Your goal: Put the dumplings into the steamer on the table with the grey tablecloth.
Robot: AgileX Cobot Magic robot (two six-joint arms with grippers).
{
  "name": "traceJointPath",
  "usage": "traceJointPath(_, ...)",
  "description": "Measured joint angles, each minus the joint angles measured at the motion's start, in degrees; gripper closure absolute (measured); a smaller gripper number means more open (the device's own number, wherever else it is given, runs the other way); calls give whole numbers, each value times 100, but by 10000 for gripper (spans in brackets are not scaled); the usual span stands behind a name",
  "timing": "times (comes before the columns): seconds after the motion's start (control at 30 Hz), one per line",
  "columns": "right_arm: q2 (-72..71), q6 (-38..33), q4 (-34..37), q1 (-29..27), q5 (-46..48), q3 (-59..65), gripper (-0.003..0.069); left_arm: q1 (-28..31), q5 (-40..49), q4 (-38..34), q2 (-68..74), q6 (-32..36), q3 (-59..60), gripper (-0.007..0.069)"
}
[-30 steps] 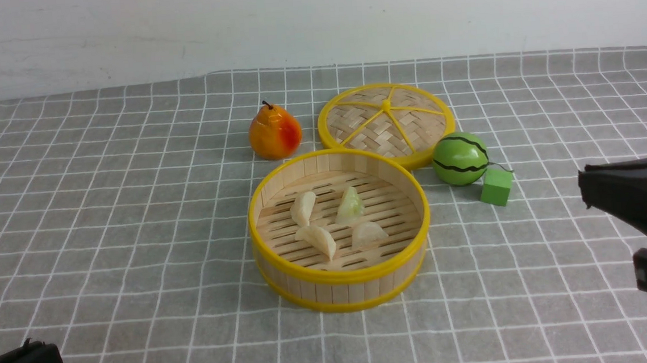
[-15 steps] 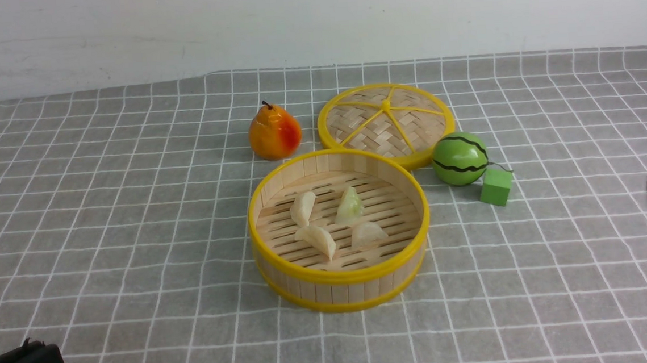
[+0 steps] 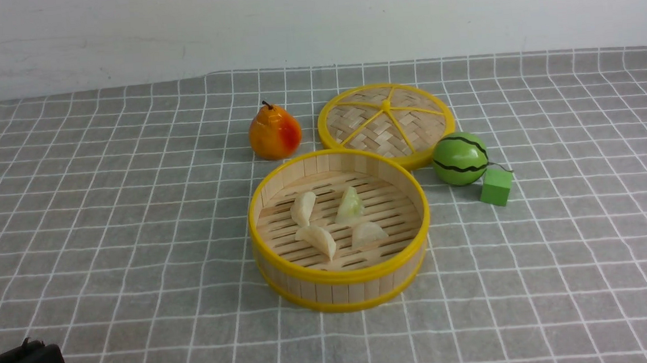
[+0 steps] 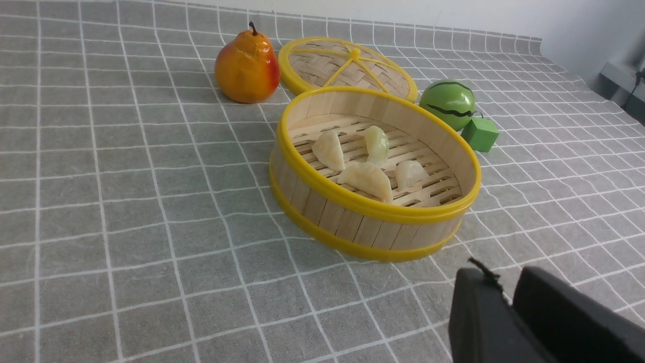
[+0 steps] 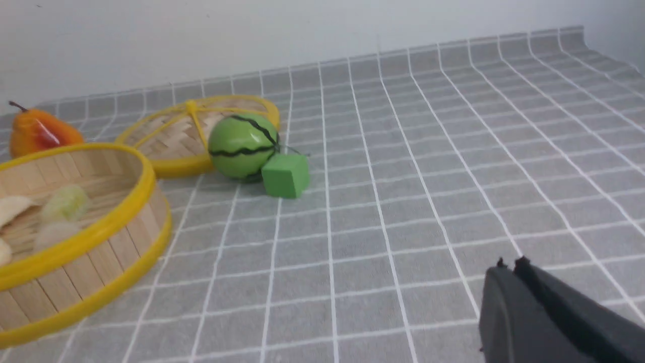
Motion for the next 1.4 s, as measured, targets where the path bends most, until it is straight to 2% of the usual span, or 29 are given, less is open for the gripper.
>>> traceJointPath(0.2,-48,24,-177,-21,785,19,664,0,0,0,0,0,0,516)
traceJointPath(0.37,-48,24,-209,-21,1085,-24,660,0,0,0,0,0,0,512)
traceJointPath(1.4,-48,24,-171,-21,1113,-30,621,0,0,7,0,0,0,494)
